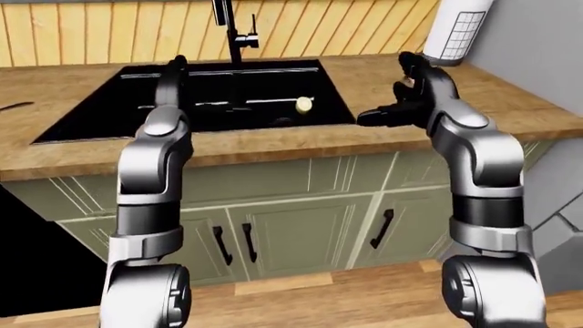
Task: Turn the sink spout to the right.
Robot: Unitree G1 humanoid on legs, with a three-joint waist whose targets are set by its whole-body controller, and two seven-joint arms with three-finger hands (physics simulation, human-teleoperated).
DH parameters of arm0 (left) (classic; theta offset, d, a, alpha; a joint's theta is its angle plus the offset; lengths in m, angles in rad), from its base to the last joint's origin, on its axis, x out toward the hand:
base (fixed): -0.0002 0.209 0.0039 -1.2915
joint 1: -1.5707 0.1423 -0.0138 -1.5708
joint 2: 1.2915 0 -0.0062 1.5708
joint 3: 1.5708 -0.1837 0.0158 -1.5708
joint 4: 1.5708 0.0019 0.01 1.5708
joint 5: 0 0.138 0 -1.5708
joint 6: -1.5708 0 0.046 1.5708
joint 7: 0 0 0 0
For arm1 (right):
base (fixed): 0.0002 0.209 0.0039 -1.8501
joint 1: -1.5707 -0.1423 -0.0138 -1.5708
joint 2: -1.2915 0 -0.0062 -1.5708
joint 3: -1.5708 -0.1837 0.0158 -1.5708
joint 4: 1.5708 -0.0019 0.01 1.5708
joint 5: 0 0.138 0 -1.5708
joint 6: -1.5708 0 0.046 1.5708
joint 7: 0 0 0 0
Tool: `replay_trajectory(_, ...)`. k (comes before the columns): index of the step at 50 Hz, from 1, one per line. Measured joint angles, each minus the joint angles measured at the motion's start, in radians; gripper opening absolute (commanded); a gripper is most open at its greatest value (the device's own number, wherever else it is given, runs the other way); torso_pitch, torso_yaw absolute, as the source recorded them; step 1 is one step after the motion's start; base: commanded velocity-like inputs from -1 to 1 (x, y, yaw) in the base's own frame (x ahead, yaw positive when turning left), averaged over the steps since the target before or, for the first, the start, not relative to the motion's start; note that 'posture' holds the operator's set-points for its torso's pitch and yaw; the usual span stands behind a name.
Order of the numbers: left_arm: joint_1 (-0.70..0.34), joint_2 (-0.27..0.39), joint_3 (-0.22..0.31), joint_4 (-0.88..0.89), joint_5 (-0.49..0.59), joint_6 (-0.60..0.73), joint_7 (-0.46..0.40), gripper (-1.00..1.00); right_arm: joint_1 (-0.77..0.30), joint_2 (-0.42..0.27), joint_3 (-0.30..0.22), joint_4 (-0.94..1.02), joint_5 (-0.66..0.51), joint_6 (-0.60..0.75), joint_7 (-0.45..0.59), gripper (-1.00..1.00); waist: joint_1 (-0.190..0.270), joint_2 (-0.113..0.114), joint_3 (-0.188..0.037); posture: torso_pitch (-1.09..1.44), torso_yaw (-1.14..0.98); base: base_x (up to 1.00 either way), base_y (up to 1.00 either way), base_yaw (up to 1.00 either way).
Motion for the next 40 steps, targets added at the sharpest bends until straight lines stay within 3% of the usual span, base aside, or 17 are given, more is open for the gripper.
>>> replay_trajectory(5,-0.005,0.007,0.010,0.000,0.000,-0.001,0.002,1.00,-0.004,0.001,0.003,-0.012,0.000,0.006,0.002,1.00,0.002,0.053,0.009,0.00,0.00,0.16,0.00,0.00)
replay_trajectory(8,-0.012,0.012,0.012,-0.010,0.001,-0.002,0.004,1.00,-0.007,0.000,0.002,-0.026,0.003,0.007,0.004,1.00,-0.004,0.108,0.003,0.00,0.00,0.16,0.00,0.00)
replay_trajectory(14,0.002,0.038,0.040,0.007,0.005,0.011,0.011,1.00,0.011,0.014,0.023,-0.046,0.019,0.032,0.014,1.00,0.016,0.092,0.000,0.00,0.00,0.16,0.00,0.00)
replay_trajectory(19,-0.002,0.049,0.037,0.009,0.004,-0.010,0.005,1.00,0.004,0.004,0.006,-0.071,0.017,0.029,0.009,1.00,0.019,0.034,-0.001,0.00,0.00,0.16,0.00,0.00)
replay_trajectory(22,-0.004,0.058,0.042,0.015,0.004,-0.024,0.001,1.00,0.001,-0.002,0.003,-0.080,0.018,0.024,0.008,1.00,0.022,-0.018,-0.009,0.00,0.00,0.16,0.00,0.00)
replay_trajectory(24,0.005,0.053,0.035,0.028,-0.001,-0.032,-0.005,1.00,0.015,-0.007,-0.008,-0.082,0.016,0.025,0.004,1.00,0.010,0.001,0.001,0.00,0.00,0.16,0.00,0.00)
replay_trajectory(25,0.006,0.054,0.031,0.041,-0.005,-0.032,-0.009,1.00,0.023,-0.008,-0.012,-0.078,0.014,0.029,0.002,1.00,0.006,-0.001,0.005,0.00,0.00,0.16,0.00,0.00)
replay_trajectory(29,0.001,0.076,0.043,0.071,-0.016,-0.028,-0.015,1.00,0.027,-0.011,-0.012,-0.067,0.012,0.046,-0.001,1.00,0.003,0.022,0.005,0.00,0.00,0.16,0.00,0.00)
replay_trajectory(33,-0.015,0.104,0.059,0.075,-0.018,-0.045,-0.014,1.00,0.013,-0.014,-0.010,-0.075,0.017,0.040,0.001,1.00,-0.001,0.075,0.007,0.00,0.00,0.16,0.00,0.00)
replay_trajectory(35,-0.022,0.119,0.066,0.078,-0.021,-0.052,-0.016,1.00,0.005,-0.015,-0.009,-0.077,0.018,0.039,0.001,1.00,-0.005,0.118,-0.001,0.00,0.00,0.16,0.00,0.00)
replay_trajectory(37,-0.019,0.137,0.078,0.086,-0.023,-0.060,-0.015,1.00,0.009,-0.004,-0.001,-0.083,0.021,0.037,0.002,1.00,0.009,0.105,0.003,0.00,0.00,0.16,0.00,0.00)
replay_trajectory(40,-0.007,0.150,0.088,0.116,-0.017,-0.060,-0.009,1.00,0.015,0.001,0.015,-0.071,0.030,0.049,0.009,1.00,0.016,0.105,0.000,0.00,0.00,0.16,0.00,0.00)
